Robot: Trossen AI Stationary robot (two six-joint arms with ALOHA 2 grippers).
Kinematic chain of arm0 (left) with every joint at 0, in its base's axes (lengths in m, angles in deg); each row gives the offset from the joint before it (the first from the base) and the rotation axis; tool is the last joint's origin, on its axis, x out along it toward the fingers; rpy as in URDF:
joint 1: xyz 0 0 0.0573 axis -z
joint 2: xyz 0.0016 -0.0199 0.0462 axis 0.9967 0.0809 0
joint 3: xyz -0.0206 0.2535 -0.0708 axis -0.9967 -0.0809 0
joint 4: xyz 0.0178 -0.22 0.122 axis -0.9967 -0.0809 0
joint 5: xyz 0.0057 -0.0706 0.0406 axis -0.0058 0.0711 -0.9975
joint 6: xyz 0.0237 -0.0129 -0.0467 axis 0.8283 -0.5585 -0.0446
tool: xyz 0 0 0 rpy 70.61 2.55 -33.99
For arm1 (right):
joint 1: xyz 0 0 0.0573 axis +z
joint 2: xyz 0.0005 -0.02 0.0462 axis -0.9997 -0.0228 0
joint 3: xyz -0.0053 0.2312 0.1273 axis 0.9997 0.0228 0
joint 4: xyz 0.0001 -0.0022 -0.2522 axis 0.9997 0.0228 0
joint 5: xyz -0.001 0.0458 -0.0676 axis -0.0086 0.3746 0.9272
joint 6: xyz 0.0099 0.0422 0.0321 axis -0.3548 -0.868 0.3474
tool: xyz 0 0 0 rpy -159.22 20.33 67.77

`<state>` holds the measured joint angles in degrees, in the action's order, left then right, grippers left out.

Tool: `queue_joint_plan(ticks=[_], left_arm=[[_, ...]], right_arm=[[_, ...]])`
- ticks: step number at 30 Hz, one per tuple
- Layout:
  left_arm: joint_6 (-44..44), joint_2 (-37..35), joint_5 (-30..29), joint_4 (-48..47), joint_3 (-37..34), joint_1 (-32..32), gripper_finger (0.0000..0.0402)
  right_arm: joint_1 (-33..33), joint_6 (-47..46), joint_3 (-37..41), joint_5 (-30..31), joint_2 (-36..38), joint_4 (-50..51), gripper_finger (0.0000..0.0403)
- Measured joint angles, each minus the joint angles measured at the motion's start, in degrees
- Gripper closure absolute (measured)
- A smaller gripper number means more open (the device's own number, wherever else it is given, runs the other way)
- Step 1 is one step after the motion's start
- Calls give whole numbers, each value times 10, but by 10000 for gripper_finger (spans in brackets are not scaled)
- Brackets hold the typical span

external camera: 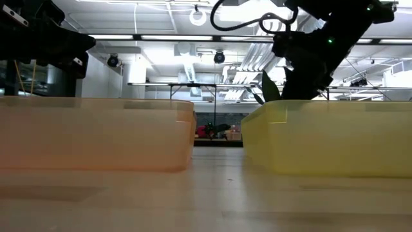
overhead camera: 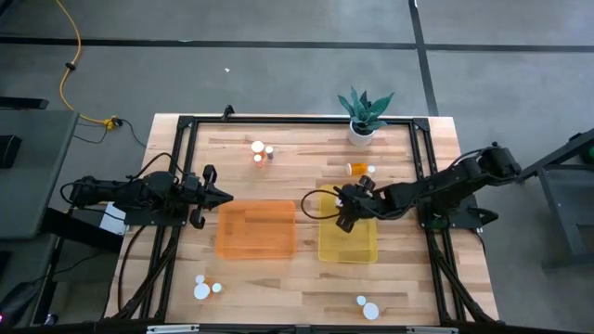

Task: Pick and place medicine bottles into bin by pill shape (circle, oval)
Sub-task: Put the orange capsule bottle into the yellow bin

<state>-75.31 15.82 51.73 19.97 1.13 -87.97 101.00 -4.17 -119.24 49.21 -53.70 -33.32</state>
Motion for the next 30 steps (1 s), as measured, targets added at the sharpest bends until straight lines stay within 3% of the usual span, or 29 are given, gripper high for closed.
queue_joint_plan(ticks=[20,30], left_arm=[[0,0,0,0,0,0,396],[0,0,0,0,0,0,396]], right_arm=[[-27,19,0,-7,-3,-64,204],[-27,48,-29,-18,-86,-94,204]])
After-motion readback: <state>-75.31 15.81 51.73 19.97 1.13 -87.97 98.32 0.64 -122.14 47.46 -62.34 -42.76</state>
